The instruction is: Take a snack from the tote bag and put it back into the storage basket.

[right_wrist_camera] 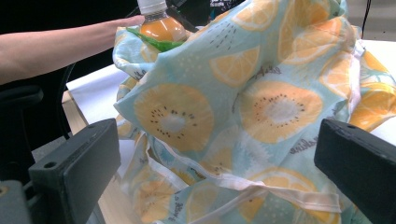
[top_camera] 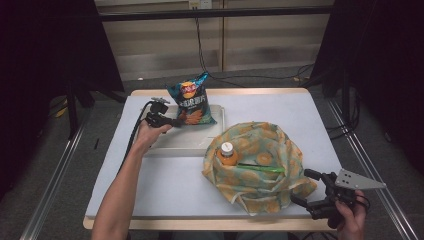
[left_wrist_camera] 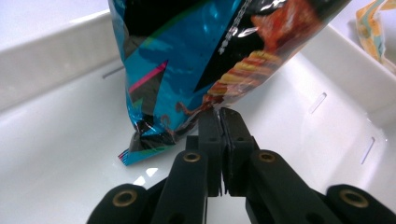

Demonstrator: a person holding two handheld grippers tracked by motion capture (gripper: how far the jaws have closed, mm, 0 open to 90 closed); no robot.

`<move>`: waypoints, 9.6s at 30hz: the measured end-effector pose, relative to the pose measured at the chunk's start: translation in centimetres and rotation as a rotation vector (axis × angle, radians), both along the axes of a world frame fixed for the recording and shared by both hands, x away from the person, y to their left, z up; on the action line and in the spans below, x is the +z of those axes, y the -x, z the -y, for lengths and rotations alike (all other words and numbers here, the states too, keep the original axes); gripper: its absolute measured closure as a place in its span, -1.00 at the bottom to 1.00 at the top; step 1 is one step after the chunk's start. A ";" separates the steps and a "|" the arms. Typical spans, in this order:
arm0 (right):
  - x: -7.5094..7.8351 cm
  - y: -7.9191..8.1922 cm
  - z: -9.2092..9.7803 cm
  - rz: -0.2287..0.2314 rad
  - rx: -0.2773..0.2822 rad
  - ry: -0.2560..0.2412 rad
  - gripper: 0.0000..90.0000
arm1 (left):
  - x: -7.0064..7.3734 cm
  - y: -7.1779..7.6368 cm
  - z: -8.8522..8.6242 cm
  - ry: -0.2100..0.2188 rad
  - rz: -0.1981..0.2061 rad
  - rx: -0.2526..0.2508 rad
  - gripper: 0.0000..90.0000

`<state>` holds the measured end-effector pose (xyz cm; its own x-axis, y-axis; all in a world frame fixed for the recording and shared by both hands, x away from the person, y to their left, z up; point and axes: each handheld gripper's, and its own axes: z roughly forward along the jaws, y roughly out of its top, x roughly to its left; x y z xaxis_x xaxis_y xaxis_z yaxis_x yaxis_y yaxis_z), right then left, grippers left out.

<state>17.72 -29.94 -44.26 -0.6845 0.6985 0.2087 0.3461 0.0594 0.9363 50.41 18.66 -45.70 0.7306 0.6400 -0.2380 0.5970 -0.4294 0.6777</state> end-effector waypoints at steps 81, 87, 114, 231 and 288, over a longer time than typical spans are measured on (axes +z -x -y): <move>4.4 -0.3 -2.4 0.022 0.055 0.012 0.33 | 7.8 20.3 6.7 0.364 0.246 -0.455 0.47; 5.7 -1.6 -3.1 0.039 0.097 0.021 0.47 | 7.5 20.5 8.7 0.377 0.246 -0.503 0.51; 4.0 -3.6 -4.5 0.001 0.072 0.063 0.07 | 2.3 23.1 11.4 0.182 0.133 -0.665 1.00; 1.5 -1.6 -4.2 -0.059 0.096 0.072 -0.59 | 6.6 20.7 14.4 0.282 0.229 -0.585 0.61; 1.5 -1.4 -3.8 0.008 0.050 0.037 -1.00 | 14.1 19.5 6.4 0.407 0.338 -0.507 0.62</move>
<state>19.13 -26.16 -42.77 -0.7205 0.6704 0.1774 0.3341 0.1113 0.9359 30.87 12.29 -31.58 0.9891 0.1129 -0.0940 0.1218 -0.2724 0.9544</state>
